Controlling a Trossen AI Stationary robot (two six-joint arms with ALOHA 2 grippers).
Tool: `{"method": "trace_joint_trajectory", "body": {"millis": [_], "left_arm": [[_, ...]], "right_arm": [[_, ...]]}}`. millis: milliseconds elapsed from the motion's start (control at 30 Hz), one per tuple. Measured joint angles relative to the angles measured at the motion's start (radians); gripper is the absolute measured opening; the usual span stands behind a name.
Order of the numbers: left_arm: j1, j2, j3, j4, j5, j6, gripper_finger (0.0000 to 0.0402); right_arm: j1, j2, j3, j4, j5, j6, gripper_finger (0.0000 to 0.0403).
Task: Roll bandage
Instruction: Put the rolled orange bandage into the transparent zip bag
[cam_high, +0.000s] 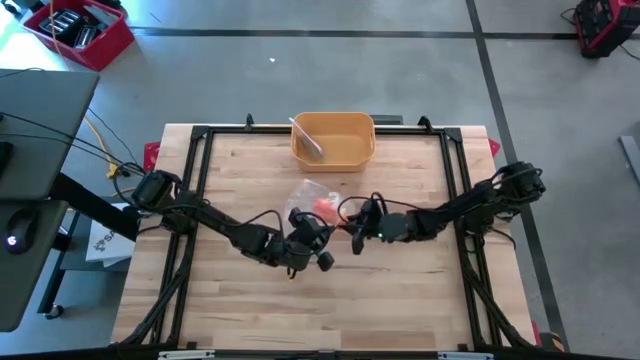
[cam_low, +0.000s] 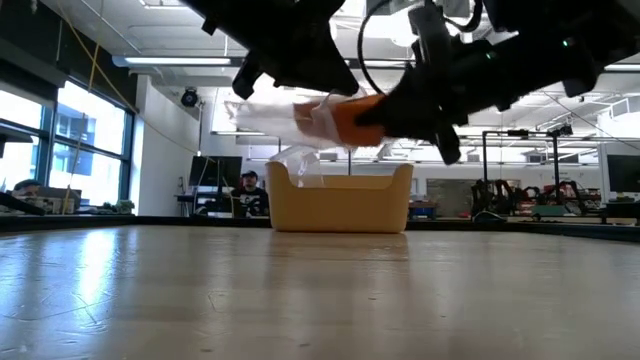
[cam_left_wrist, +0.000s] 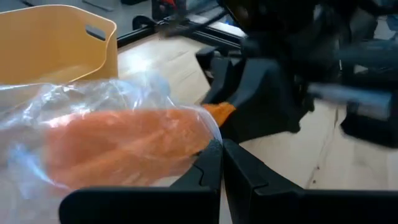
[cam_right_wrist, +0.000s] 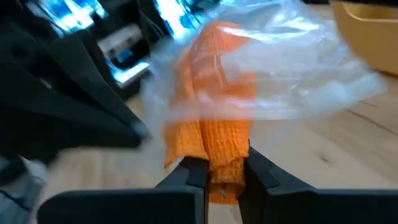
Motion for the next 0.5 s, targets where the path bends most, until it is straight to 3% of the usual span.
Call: {"method": "trace_joint_trajectory", "body": {"millis": [300,500], "left_arm": [[-0.021,0.001,0.0,0.072,-0.026,0.059,0.0],[-0.028,0.001,0.0,0.055,-0.026,-0.008,0.0]], "right_arm": [[-0.041,0.0,0.0,0.083,-0.045,0.001,0.007],[-0.057,0.0,0.0,0.104,-0.206,-0.025,0.0114]]}}
